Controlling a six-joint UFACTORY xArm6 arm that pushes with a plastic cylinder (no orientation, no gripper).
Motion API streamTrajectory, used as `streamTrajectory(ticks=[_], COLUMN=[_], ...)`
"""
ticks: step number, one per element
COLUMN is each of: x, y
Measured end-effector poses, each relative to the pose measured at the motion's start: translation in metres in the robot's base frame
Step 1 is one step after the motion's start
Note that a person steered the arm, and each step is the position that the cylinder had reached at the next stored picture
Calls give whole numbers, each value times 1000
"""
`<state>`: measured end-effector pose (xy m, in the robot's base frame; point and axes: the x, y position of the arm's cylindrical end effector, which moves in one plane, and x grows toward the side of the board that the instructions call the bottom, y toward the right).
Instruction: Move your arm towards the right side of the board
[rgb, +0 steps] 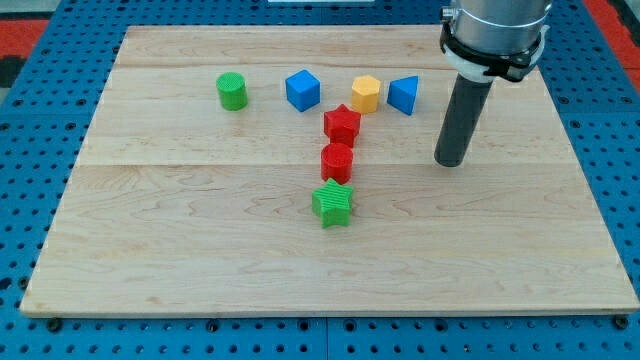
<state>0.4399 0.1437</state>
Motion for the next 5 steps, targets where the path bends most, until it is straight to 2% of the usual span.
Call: streamTrajectory(ticks=[5], x=[1], y=[5])
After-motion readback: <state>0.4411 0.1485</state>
